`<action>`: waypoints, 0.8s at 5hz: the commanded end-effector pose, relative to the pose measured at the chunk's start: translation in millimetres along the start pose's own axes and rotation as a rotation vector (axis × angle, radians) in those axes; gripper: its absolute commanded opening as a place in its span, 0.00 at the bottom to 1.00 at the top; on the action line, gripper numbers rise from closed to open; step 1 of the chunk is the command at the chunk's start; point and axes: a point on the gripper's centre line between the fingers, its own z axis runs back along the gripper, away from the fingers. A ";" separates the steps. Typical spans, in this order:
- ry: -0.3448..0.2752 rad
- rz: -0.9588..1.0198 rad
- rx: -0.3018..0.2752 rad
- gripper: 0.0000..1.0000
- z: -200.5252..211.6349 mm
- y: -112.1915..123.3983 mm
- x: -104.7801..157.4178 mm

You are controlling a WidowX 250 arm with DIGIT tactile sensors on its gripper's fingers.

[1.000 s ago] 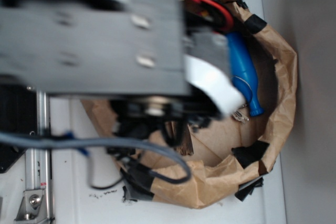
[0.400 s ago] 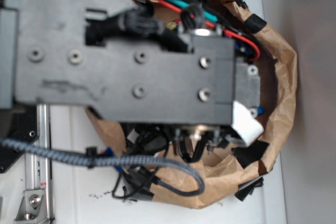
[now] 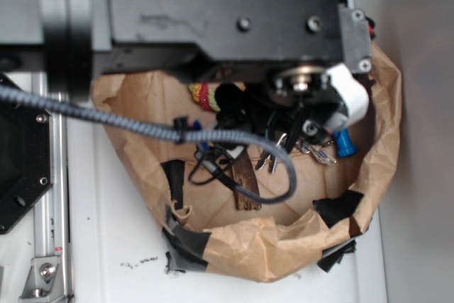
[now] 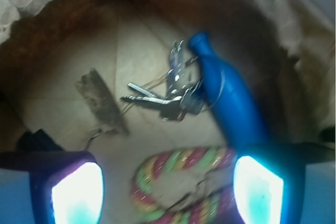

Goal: Grab the wood chip.

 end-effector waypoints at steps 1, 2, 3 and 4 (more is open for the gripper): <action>0.001 -0.255 -0.043 1.00 -41.1 -47.4 28.7; 0.029 -0.309 -0.069 1.00 -62.0 -61.4 19.8; 0.036 -0.372 -0.095 1.00 -81.0 -71.2 20.5; 0.040 -0.387 -0.086 1.00 -100.5 -77.0 23.4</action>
